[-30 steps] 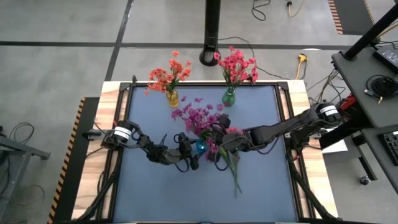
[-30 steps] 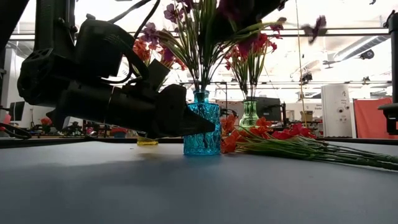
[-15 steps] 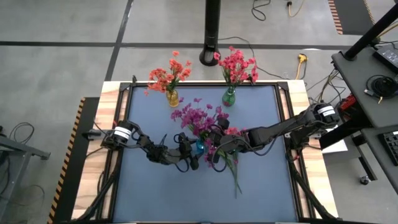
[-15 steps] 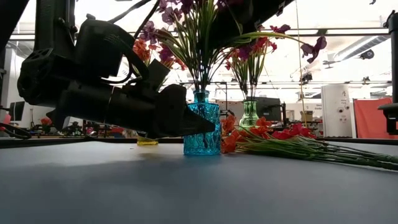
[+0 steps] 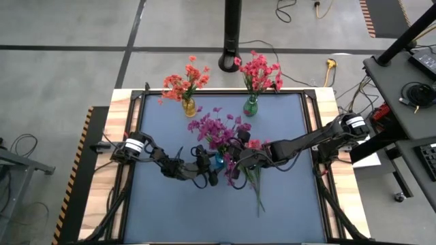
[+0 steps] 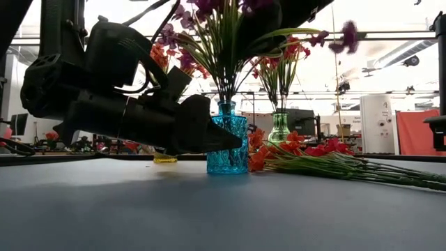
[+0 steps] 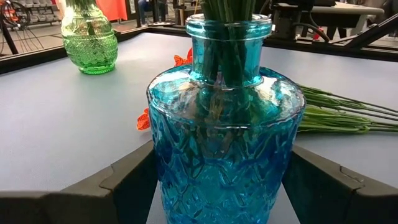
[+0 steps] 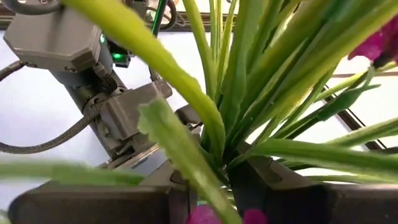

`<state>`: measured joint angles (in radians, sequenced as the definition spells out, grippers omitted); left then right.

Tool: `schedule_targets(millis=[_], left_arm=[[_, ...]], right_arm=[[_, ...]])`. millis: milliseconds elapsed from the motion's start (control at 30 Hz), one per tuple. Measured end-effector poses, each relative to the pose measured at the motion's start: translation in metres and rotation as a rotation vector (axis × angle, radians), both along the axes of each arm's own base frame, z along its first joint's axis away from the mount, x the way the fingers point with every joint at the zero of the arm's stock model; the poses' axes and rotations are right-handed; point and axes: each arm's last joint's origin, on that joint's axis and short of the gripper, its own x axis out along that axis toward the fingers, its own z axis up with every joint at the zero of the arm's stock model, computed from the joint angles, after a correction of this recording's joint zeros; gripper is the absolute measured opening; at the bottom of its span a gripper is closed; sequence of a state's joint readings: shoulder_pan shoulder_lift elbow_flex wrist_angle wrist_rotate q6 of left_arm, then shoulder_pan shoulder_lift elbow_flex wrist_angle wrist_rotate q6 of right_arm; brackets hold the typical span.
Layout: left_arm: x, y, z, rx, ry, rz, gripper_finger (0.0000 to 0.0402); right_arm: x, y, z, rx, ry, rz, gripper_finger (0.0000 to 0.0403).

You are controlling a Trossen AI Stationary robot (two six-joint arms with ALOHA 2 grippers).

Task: Sort flowers into vase by color
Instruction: Put the violet flower into the blue vase

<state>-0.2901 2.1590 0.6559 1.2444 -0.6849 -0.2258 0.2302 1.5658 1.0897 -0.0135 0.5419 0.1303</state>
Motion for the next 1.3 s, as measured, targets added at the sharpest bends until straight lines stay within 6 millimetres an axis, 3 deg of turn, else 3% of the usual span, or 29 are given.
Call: schedule_targets(millis=[1300], left_arm=[[0.0000,-0.0006,0.0001,0.002,0.000,-0.008,0.0283]], right_arm=[[-0.0009,-0.0009,-0.0080,-0.043,0.049,0.020,0.0068]])
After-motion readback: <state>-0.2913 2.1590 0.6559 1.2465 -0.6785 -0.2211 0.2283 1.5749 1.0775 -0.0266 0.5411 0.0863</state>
